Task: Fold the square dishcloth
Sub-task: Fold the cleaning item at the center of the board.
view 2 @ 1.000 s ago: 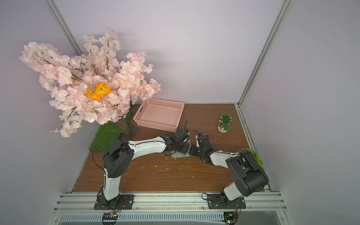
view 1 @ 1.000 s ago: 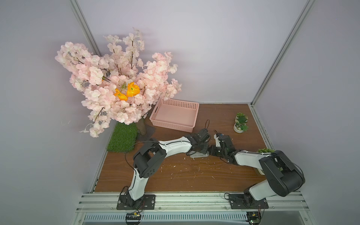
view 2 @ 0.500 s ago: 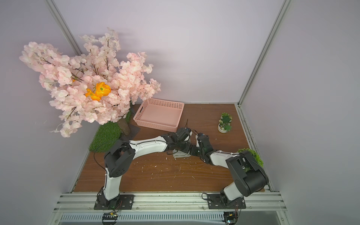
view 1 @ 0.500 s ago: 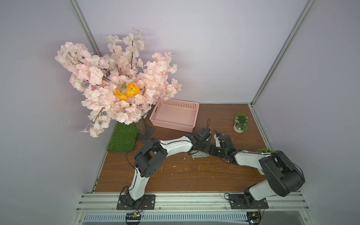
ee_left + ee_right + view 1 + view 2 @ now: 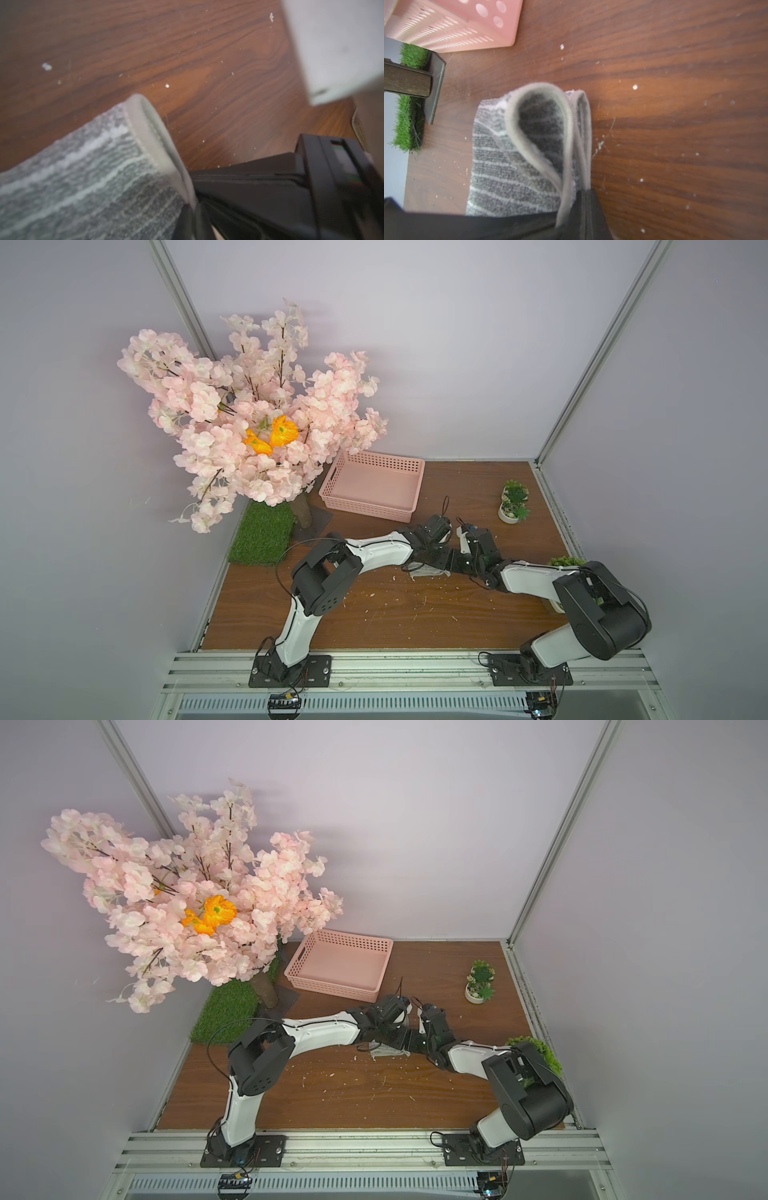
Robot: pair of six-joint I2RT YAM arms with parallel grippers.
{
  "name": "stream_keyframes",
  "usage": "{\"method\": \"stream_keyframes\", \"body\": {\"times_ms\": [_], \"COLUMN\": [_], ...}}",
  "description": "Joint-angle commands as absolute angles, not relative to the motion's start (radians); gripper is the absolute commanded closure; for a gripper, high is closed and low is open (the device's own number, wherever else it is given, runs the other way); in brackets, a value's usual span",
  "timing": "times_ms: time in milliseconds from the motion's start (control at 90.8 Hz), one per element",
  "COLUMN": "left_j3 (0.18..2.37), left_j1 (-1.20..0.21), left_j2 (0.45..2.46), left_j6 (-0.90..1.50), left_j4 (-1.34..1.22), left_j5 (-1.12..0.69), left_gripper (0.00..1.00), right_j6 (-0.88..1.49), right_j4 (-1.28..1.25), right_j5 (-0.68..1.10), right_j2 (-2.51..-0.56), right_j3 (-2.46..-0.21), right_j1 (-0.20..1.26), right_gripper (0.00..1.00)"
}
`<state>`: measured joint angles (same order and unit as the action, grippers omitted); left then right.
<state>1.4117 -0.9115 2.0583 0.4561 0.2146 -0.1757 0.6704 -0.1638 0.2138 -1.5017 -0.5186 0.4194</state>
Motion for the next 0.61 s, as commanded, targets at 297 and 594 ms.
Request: {"method": "stream_keyframes", "body": {"times_ms": [297, 594], "left_j3": [1.347, 1.251], "left_j1": [-0.865, -0.849], "left_j2": [1.962, 1.806], "left_j6": [0.508, 0.541], "left_j4": [0.021, -0.038], "left_j5": [-0.343, -0.35], "left_gripper": [0.64, 0.6], "right_j6": [0.641, 0.62], "right_j4": [-0.041, 0.045], "right_j5": [0.119, 0.035], "right_j2": [-1.433, -1.369], "right_j3": [-0.554, -0.593], "right_j1": [0.423, 0.423], "right_gripper": [0.87, 0.82]}}
